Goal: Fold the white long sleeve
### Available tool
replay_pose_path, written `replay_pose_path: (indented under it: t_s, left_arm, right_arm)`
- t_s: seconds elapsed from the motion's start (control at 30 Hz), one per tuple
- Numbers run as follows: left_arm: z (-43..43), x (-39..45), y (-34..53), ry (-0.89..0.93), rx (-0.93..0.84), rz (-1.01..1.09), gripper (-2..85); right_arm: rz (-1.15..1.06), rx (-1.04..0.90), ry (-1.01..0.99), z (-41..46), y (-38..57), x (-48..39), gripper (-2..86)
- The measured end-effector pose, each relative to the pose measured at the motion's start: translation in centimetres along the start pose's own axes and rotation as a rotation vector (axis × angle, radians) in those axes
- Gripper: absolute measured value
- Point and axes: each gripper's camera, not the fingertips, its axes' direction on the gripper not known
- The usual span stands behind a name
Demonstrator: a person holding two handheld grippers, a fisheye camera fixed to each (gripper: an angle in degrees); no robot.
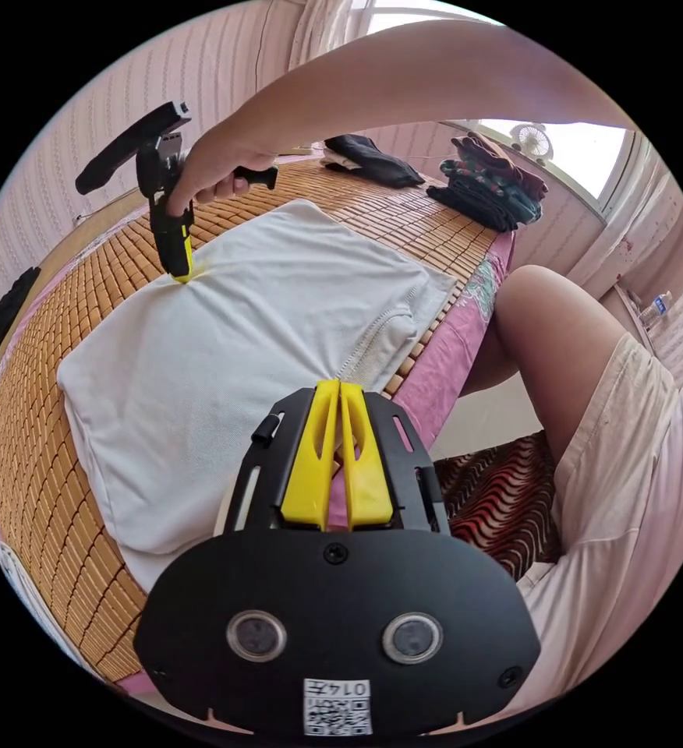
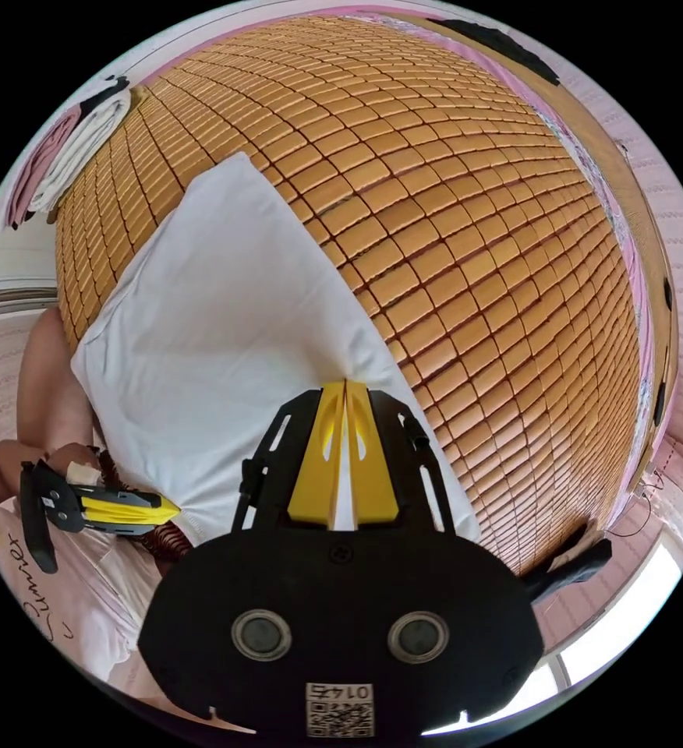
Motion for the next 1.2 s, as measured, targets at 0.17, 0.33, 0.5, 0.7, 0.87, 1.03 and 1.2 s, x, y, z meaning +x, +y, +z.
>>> replay_pose_path:
  t_s: [0.17,0.33,0.5,0.7,0.87,1.03,1.2]
  left_arm:
    - [0.2,-0.5,1.1,0.057,0.024,-0.038,-1.0]
    - [0.2,0.1,1.8,0.041,0.033,-0.015,-0.9]
    - [-0.3,1.2,2.8,-0.006,0.079,0.045,0.1]
    - [-2.6,2.5,2.8,0.067,0.286,0.063,11.3]
    - [-1.6,4.7,0.9,0.095,0.281,0.107,15.3]
    - [1.0,6.6,-2.1,0.120,0.198,0.139,18.2]
    - [3.6,7.8,-6.2,0.115,0.139,0.180,18.9]
  right_arm:
    - [0.026,-0.060,-0.017,-0.9,-0.8,3.0,-0.5]
    - [0.072,-0.072,-0.073,0.5,0.8,5.0,-0.8]
    - [0.233,0.289,-0.244,-2.3,11.6,7.8,-0.6]
    - [0.598,0.300,-0.130,1.4,32.7,7.2,5.7]
    - [0.780,0.274,-0.347,6.8,44.9,5.5,9.2]
    - [0.806,0.294,-0.446,9.8,49.5,6.4,6.0]
    - [0.802,0.489,-0.571,9.6,55.1,7.9,1.7]
